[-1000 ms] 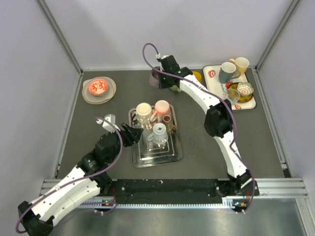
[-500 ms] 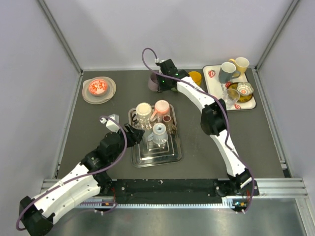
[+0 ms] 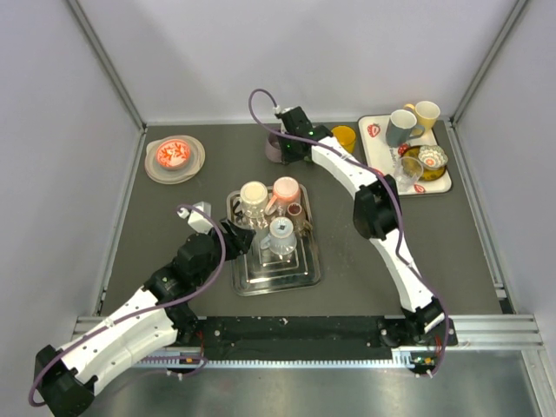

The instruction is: Turn the mug right side up

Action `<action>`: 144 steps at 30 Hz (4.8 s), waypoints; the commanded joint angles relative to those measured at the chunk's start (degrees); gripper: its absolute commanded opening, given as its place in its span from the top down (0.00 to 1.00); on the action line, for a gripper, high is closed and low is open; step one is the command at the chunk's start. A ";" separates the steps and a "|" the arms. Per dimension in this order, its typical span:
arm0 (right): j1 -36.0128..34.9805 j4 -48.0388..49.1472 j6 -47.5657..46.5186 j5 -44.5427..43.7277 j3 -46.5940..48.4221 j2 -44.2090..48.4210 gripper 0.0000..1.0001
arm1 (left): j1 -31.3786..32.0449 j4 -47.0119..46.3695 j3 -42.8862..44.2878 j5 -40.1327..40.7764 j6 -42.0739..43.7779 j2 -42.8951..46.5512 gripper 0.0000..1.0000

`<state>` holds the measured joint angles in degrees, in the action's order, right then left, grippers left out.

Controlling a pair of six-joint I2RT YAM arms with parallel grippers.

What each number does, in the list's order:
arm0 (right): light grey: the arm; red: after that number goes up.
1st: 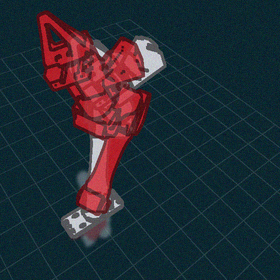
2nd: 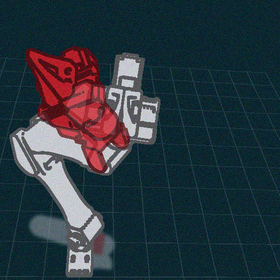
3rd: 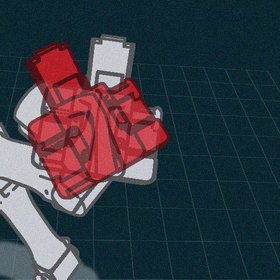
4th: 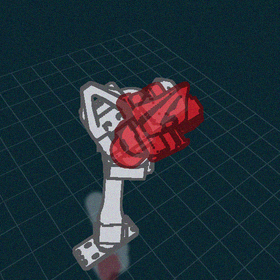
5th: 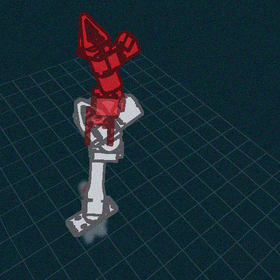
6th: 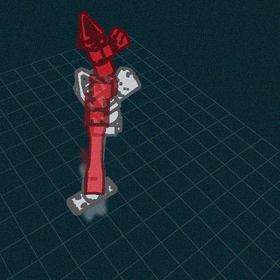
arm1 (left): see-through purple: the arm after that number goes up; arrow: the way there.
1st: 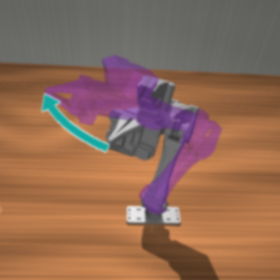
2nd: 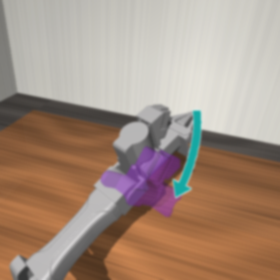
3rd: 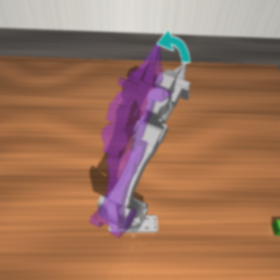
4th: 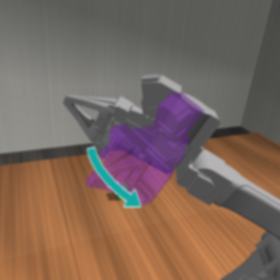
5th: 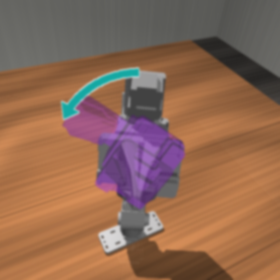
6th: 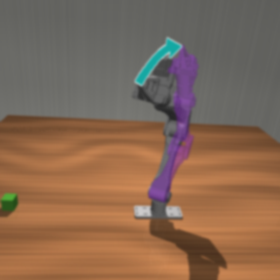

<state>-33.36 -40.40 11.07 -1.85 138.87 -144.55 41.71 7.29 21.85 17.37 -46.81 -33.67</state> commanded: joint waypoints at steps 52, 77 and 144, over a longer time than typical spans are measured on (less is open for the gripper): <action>-4.43 4.81 1.41 -2.72 -11.77 14.11 0.34 | -0.14 -1.93 0.56 -1.37 5.21 0.36 0.32; -6.01 11.57 6.77 -4.39 -66.70 74.38 0.21 | -0.32 12.84 14.36 -19.19 28.51 -18.87 0.09; -6.10 7.18 12.40 -3.51 -82.97 93.58 0.23 | -3.92 17.67 30.27 -32.40 49.27 -50.35 0.57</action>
<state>-38.96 -34.30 22.79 -5.72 55.86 -52.31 37.47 24.38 49.74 -16.27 1.69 -83.37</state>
